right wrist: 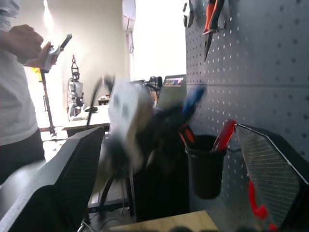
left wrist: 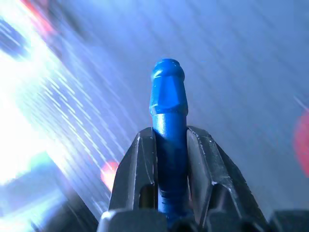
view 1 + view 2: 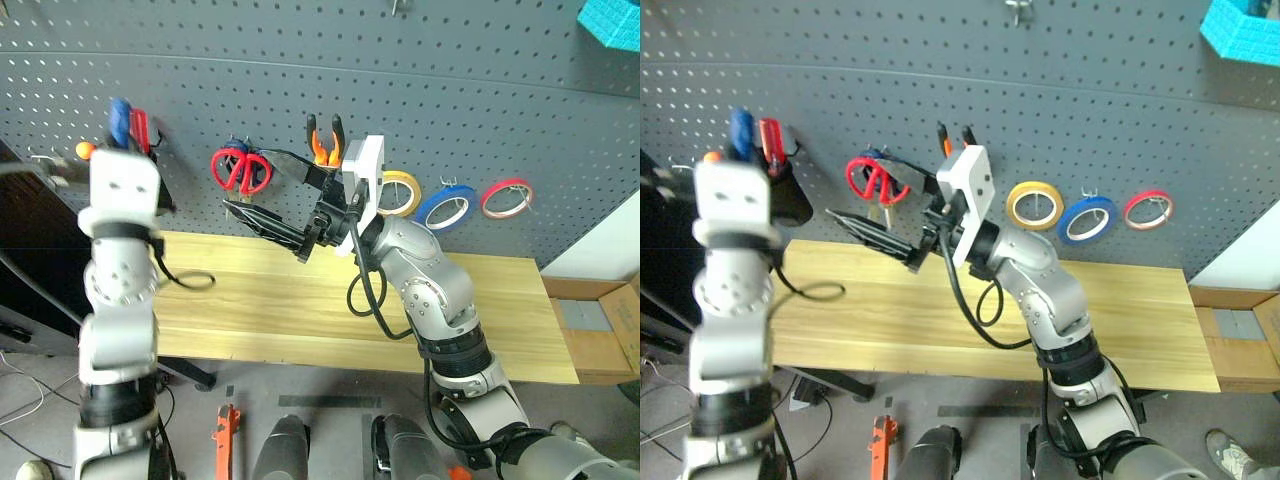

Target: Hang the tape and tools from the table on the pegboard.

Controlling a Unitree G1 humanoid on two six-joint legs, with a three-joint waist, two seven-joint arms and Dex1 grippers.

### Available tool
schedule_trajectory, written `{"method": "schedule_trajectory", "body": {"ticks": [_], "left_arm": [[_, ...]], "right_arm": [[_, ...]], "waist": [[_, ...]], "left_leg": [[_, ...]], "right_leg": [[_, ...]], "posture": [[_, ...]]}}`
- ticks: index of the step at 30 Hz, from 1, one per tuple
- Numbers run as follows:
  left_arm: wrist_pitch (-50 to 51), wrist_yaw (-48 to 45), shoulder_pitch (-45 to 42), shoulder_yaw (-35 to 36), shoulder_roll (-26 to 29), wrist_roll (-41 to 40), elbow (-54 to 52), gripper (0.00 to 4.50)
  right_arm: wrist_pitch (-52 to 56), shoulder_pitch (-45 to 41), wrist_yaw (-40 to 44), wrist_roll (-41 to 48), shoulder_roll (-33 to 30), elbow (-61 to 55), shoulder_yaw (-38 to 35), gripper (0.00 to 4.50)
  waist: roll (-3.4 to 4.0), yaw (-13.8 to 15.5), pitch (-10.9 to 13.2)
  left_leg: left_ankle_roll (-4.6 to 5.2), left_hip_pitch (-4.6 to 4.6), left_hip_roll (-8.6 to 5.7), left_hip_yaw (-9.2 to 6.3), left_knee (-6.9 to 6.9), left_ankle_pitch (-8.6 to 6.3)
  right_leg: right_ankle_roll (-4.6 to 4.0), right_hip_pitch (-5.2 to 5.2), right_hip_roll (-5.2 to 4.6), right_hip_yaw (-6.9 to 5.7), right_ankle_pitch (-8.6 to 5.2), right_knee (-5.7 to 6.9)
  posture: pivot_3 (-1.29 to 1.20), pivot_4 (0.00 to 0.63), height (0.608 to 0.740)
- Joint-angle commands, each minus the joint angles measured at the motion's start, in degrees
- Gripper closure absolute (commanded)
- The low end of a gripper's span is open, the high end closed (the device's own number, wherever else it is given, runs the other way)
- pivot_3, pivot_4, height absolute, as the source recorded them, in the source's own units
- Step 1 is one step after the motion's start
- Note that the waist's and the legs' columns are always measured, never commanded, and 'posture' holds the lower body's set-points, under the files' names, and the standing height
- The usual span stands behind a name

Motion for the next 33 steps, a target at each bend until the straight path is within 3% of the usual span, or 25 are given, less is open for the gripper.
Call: {"method": "schedule_trajectory", "body": {"ticks": [1, 7, 12, 23, 33], "left_arm": [[-6.0, 1.0, -6.3, 0.5, 3.3, 0.1, 10.0, 3.99], [-17.3, 1.6, -16.7, -0.5, 7.6, -0.8, 32.2, 3.99], [-23.9, 1.3, -22.4, -1.8, 7.8, -1.9, 45.9, 3.99], [-31.5, 2.3, -27.5, -4.4, 7.7, -2.0, 59.9, 3.99], [-34.7, 6.9, -26.7, -6.0, 5.0, -1.6, 65.3, 3.99]], "right_arm": [[-2.6, -1.3, -0.4, 0.0, 0.7, 0.5, -0.9, 0.0], [-1.4, 0.5, -1.8, 0.0, 0.1, -1.9, -0.2, 0.0], [0.6, 2.1, -2.9, 0.4, -0.7, -4.1, 0.5, 0.0], [2.9, 3.8, -5.2, 0.0, -1.5, -7.0, 1.2, 0.0], [4.2, 4.3, -7.5, 0.3, -1.9, -6.1, 0.2, 0.0]], "waist": [[0.03, -0.2, 0.0], [0.04, -0.6, 0.0], [0.07, -0.6, 0.0], [0.18, -0.9, 0.1], [0.26, -1.6, 0.4]], "left_leg": [[0.0, 0.03, 0.0, 0.0, -0.01, 0.0], [-0.01, 0.02, 0.05, -0.01, -0.05, 0.01], [0.01, -0.05, 0.04, 0.0, -0.04, 0.0], [0.03, -0.04, 0.05, -0.02, 0.0, 0.0], [0.05, -0.05, 0.05, -0.03, 0.01, -0.01]], "right_leg": [[0.0, 0.01, 0.0, 0.01, 0.0, 0.02], [-0.01, -0.1, 0.03, -0.01, 0.0, 0.15], [-0.01, -0.12, 0.02, 0.0, 0.0, 0.1], [0.0, -0.12, 0.03, -0.03, 0.0, 0.2], [0.0, -0.12, 0.02, -0.02, 0.0, 0.19]], "posture": [[0.15, 0.118, 0.74], [0.13, 0.145, 0.74], [0.12, 0.173, 0.74], [0.1, 0.202, 0.74], [0.1, 0.225, 0.74]]}}
